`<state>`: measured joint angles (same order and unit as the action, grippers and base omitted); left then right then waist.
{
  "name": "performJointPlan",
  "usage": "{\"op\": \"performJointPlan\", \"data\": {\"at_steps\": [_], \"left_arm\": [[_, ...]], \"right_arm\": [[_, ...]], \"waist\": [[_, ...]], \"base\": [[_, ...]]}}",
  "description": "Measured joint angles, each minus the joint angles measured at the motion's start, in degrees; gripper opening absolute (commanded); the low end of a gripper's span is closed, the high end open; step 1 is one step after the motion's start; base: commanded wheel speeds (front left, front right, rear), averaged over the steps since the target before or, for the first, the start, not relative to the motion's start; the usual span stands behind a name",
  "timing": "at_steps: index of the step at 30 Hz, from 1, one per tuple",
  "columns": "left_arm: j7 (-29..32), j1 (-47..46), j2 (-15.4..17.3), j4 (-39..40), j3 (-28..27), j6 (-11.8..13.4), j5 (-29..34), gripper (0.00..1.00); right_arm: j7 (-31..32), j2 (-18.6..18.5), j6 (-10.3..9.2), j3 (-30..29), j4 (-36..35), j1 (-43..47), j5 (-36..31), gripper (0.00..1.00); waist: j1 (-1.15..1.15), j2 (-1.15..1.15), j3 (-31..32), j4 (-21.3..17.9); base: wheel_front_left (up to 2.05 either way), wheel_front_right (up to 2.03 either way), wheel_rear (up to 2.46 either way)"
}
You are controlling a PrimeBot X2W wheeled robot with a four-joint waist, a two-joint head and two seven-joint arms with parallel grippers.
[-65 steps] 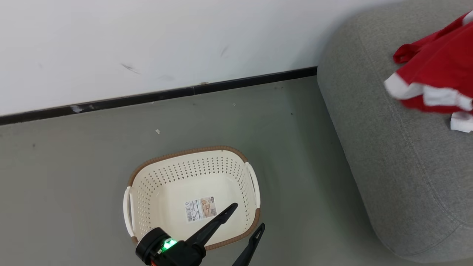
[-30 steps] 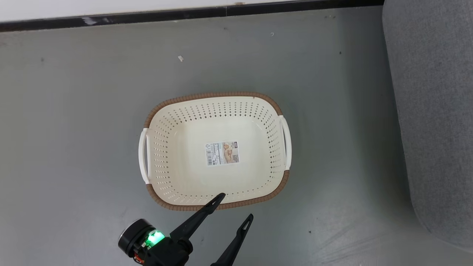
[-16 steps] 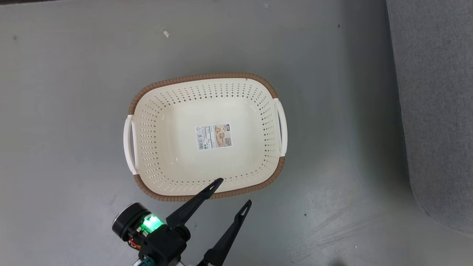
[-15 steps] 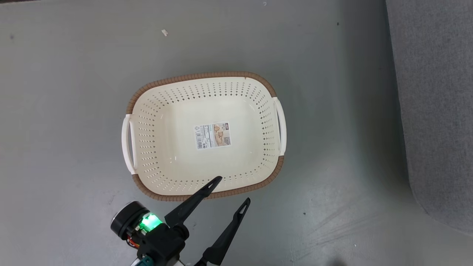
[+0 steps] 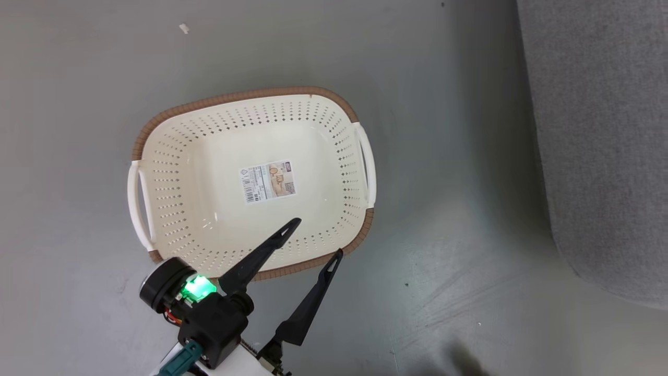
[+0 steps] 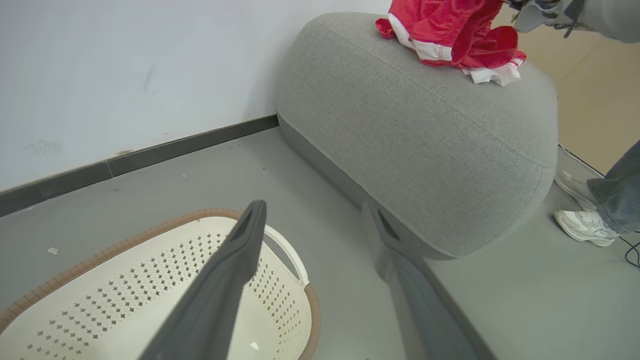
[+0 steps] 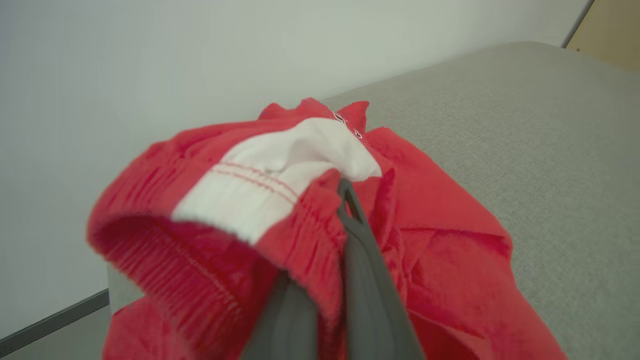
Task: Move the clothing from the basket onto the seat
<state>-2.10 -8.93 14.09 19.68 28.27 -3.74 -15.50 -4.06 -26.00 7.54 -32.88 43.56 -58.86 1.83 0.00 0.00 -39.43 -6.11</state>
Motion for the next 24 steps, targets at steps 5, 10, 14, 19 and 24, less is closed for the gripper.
{"op": "performJointPlan", "data": {"at_steps": [5,10,14,19,24], "left_arm": [[-0.56,-1.33,-0.02,-0.47,-0.26,-0.01,0.01,1.00],[-1.21,-1.62,-0.16,-1.58,-0.30,-0.02,0.00,1.00],[-1.80,-2.20,-0.35,-2.50,-0.26,-0.46,-0.02,1.00],[-2.10,-2.28,-0.80,-3.78,-0.21,-0.49,-0.12,1.00],[-2.53,-2.27,-1.10,-4.76,0.01,-0.52,-0.62,1.00]], "right_arm": [[-2.01,0.63,0.00,-1.59,2.08,1.81,-0.62,0.29],[-4.07,0.33,0.00,-2.35,3.23,2.19,-0.62,1.00],[-5.59,0.21,0.00,-2.91,4.10,3.06,-0.57,1.00],[-6.79,0.40,0.00,-2.66,5.34,5.59,-0.18,1.00],[-7.55,1.18,0.00,-1.08,6.60,9.42,0.02,1.00]], "waist": [[0.00,0.00,0.31,-1.53],[0.00,0.00,1.48,-2.58],[0.00,0.00,2.74,-3.26],[0.00,0.00,4.57,-4.02],[0.00,0.00,6.46,-4.78]], "base": [[0.00,0.00,0.00],[0.00,0.00,0.00],[0.00,0.00,0.00],[0.00,0.00,0.00],[0.00,0.00,0.00]]}}
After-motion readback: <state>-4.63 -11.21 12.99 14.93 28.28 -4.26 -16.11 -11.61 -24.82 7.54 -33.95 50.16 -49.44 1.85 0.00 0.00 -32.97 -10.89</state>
